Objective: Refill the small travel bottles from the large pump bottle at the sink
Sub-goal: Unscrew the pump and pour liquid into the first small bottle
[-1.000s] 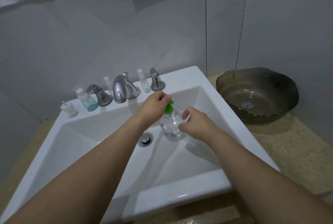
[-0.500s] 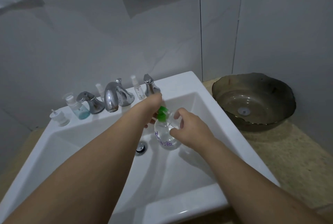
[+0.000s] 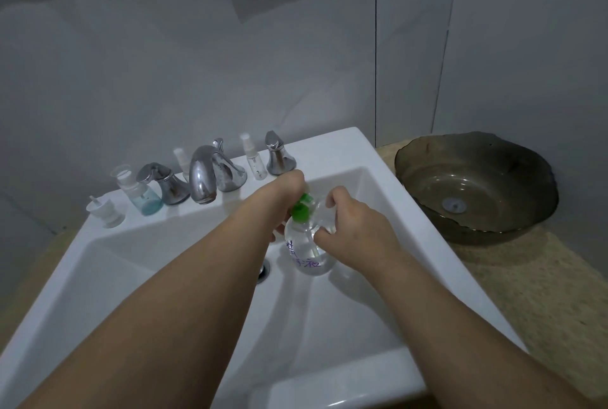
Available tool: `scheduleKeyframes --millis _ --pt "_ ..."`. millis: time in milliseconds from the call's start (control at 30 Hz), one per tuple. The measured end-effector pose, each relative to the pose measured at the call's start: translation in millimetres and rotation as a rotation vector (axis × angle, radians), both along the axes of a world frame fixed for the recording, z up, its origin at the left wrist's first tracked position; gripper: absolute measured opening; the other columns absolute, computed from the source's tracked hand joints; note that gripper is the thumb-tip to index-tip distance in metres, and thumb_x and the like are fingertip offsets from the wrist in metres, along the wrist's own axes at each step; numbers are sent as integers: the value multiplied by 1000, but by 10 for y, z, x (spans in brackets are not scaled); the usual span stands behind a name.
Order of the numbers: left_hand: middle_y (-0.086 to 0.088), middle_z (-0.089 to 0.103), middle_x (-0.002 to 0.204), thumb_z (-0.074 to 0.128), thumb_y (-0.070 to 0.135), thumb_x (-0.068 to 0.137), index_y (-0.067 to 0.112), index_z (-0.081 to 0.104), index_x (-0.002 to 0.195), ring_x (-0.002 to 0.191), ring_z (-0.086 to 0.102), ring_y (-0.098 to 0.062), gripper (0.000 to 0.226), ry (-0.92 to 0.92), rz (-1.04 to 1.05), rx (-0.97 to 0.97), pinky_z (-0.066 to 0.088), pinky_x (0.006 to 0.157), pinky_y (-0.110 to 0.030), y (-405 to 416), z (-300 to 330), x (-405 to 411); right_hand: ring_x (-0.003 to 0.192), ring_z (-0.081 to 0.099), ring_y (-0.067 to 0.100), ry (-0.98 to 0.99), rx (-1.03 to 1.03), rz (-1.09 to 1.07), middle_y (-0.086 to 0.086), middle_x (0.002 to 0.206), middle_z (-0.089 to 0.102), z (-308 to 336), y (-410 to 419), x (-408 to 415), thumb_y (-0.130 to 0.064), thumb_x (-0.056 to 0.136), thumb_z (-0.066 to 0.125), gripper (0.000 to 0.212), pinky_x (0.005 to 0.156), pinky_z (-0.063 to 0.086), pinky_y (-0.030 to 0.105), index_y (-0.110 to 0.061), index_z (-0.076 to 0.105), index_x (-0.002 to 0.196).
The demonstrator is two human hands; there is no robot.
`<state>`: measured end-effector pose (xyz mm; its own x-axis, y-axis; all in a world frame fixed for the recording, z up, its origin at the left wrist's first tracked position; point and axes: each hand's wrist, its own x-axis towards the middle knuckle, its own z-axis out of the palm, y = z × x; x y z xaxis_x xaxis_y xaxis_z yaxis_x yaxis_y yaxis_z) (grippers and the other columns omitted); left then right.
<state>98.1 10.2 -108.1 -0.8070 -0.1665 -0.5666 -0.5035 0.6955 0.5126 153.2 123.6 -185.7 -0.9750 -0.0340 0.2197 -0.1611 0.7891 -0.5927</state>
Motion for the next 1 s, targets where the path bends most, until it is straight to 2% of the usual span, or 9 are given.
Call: scheduleKeyframes --millis 167,367,467,567,667,767,867,1000 --pt "-18 69 95 32 33 83 3 62 93 90 65 -36 44 -1 3 -9 45 95 -48 5 8 12 82 55 19 0 42 -11 -6 86 57 31 2 -26 -38 79 59 29 67 38 30 -24 47 101" --pt "-18 67 98 31 26 84 1 61 94 91 65 -37 40 7 32 -22 49 93 -48 25 9 28 84 57 19 -56 11 -22 -6 86 61 27 -18 -41 -44 78 61 28 69 42 31 -25 49 95" --pt "-21 63 114 31 13 93 -3 59 108 100 61 -38 36 38 66 -4 49 91 -46 81 -35 23 82 55 21 -66 43 -20 -4 87 61 23 -9 -41 -42 79 61 27 68 40 31 -23 48 93" --pt "-27 55 126 30 1 98 -9 54 122 112 55 -41 35 69 57 -17 45 99 -52 118 -89 24 83 57 23 -94 70 -7 -2 88 61 28 -11 -34 -41 78 62 28 67 42 31 -20 51 93" --pt "-30 54 126 30 2 97 -9 54 118 114 53 -46 34 57 33 -39 44 98 -56 114 -121 11 83 58 23 -119 58 -4 -2 88 61 28 -20 -39 -41 78 63 31 66 40 32 -20 51 97" --pt "-29 57 121 32 9 95 -3 55 97 110 56 -46 26 38 41 -29 45 98 -54 99 -114 7 83 58 23 -134 34 -8 -2 89 61 33 -19 -37 -41 78 63 31 66 39 31 -22 50 100" --pt "-21 64 107 34 29 86 2 58 98 96 62 -39 38 29 62 17 48 94 -47 58 -84 -10 84 58 21 -142 -1 -14 -4 90 61 40 -11 -45 -43 77 63 30 69 45 32 -24 51 98" --pt "-14 66 94 34 37 82 7 60 91 89 64 -38 40 36 24 25 49 91 -45 0 -9 -40 84 58 20 -86 -22 -24 -6 88 62 55 -10 -46 -43 77 62 29 72 48 33 -25 51 97"
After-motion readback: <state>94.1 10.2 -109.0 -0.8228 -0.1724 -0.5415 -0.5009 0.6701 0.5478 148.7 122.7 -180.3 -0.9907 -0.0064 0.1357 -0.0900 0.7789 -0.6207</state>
